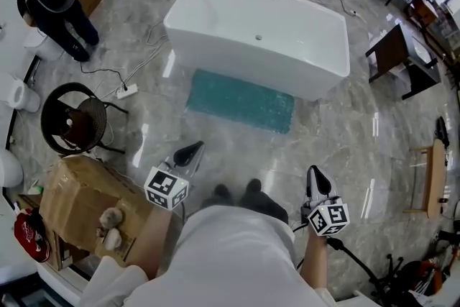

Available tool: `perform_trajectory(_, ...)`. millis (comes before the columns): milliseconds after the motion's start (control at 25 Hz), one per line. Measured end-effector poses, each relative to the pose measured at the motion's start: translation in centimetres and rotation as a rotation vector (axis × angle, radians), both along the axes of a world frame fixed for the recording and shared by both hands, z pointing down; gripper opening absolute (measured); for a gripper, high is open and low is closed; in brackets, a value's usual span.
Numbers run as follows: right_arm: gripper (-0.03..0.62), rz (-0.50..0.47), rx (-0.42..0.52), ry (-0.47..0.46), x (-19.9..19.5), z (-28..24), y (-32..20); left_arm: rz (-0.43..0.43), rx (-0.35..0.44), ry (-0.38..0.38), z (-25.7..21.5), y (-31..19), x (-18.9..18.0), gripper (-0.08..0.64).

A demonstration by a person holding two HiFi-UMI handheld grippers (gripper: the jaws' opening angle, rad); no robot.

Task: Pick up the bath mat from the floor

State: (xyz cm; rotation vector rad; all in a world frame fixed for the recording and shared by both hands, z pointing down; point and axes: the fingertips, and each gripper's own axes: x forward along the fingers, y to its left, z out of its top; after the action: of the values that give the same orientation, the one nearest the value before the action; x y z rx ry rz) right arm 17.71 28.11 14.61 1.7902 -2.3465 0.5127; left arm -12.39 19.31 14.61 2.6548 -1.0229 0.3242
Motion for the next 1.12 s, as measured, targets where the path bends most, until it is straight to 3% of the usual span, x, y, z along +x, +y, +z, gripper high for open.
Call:
perform_trajectory(640,0.005,-0.101,0.018,-0.028,-1.7,0.9,-6.0,-0.08,-0.003,-0.057,0.5,-2.5,-1.7,0.002)
perform_trajectory(1120,0.005,-0.13,-0.031,-0.07,0.5,2.5,-10.8,-0.122,-0.024,-0.053,0.5,-5.6,-0.4,0.002)
